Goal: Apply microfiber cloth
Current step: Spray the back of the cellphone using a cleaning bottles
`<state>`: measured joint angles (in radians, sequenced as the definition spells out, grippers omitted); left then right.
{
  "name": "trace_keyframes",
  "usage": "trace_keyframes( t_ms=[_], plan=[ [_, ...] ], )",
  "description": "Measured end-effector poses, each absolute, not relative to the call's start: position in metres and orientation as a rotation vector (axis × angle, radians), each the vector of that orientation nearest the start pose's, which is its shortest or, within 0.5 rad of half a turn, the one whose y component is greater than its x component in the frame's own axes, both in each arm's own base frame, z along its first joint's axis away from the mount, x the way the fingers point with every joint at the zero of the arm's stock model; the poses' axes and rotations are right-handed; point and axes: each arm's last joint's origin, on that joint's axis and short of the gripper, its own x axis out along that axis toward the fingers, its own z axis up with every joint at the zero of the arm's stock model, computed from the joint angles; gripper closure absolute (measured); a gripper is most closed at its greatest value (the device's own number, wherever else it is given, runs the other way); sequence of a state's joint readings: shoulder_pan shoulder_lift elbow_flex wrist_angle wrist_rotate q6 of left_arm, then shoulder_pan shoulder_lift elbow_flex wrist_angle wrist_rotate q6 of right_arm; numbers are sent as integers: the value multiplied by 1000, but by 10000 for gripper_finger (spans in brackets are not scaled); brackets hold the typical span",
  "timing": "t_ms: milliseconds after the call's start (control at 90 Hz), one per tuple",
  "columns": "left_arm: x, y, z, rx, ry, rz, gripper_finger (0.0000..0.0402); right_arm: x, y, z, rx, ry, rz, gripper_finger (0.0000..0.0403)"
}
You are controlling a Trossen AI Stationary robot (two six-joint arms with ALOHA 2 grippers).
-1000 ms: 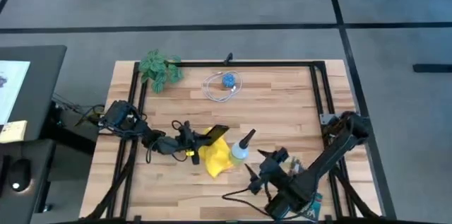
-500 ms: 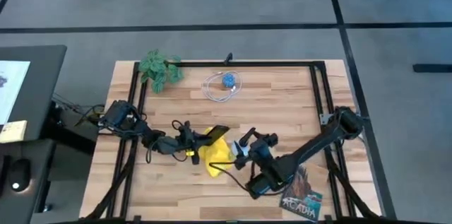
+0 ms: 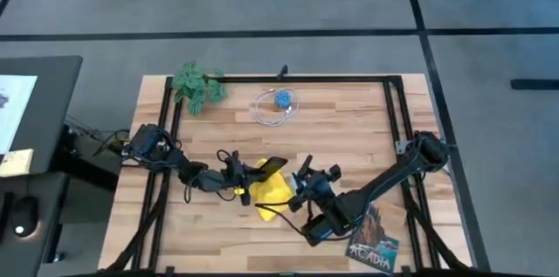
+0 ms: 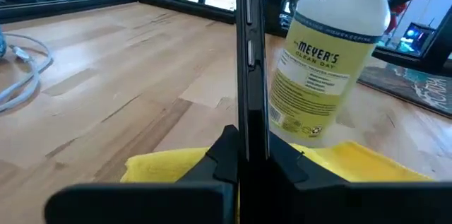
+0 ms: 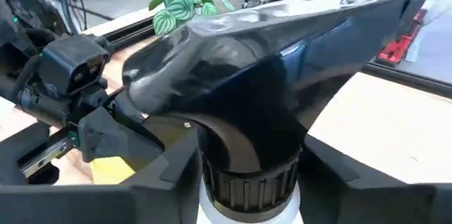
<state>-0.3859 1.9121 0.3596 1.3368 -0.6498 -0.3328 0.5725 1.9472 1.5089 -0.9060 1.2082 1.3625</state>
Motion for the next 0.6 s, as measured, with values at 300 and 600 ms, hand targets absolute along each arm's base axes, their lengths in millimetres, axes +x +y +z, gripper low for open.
trace_keyframes(
  t_ms=[300,600],
  plan=[
    [250,-83,89,-222,143,291,391,330,190,220,156,468,-853,144],
    [250,-83,89,-219,147,291,391,330,189,225,258,478,-875,48]
  ],
)
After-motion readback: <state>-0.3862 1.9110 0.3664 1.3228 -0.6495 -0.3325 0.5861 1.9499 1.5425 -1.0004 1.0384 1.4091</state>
